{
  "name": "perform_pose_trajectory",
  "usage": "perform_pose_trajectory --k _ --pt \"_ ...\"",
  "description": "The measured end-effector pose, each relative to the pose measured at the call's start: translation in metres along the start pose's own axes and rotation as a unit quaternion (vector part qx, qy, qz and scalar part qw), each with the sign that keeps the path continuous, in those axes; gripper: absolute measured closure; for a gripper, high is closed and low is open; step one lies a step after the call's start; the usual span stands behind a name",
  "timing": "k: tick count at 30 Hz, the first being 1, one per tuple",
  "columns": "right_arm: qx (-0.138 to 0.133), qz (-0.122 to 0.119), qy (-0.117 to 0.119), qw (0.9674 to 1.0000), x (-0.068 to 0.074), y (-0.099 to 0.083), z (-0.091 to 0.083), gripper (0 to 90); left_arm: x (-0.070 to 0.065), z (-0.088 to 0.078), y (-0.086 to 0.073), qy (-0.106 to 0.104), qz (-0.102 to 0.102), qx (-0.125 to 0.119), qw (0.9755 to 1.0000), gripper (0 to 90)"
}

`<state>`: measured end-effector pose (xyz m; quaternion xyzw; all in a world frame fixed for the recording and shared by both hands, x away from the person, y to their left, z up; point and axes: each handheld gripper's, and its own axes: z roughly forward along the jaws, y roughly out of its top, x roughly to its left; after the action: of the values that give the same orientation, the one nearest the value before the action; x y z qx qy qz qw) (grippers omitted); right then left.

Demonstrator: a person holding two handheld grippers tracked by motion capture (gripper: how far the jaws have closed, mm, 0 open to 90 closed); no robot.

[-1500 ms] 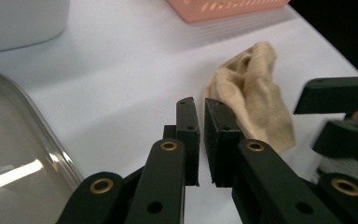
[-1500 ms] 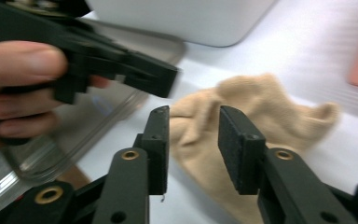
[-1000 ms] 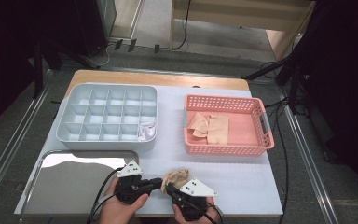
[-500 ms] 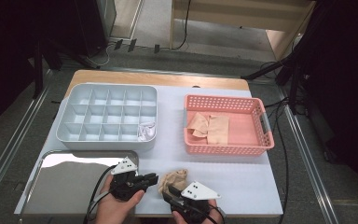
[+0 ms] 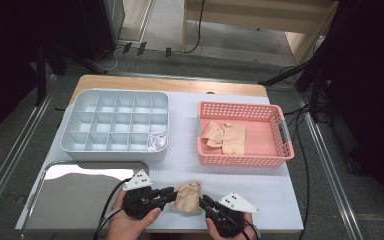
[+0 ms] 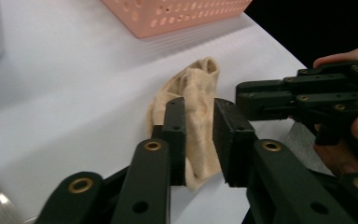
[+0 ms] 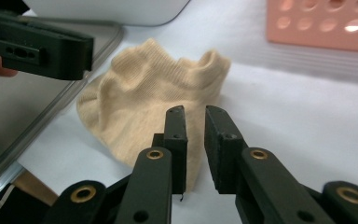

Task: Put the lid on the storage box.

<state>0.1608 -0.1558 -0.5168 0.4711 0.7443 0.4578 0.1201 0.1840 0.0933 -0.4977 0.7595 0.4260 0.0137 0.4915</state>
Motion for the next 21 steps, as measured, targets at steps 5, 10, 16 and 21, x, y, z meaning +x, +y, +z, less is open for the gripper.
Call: perform_pose_trajectory --k 5,10,16,21 --pt "0.013 -0.013 0.006 0.9998 0.008 -0.004 0.012 77.6 -0.006 0.013 -0.001 0.036 0.021 0.021 0.9989 76.6" --pt "0.024 -0.029 -0.007 0.9993 0.012 -0.006 0.018 75.2 0.000 0.011 0.000 0.039 0.020 0.021 0.9988 90.0" --pt "0.025 -0.030 -0.007 0.9992 0.011 -0.006 0.020 75.4 0.006 0.011 -0.005 0.046 0.019 0.030 0.9983 90.0" --pt "0.026 -0.027 -0.002 0.9993 0.010 -0.006 0.018 71.4 0.010 0.014 -0.007 0.049 0.018 0.036 0.9980 90.0"
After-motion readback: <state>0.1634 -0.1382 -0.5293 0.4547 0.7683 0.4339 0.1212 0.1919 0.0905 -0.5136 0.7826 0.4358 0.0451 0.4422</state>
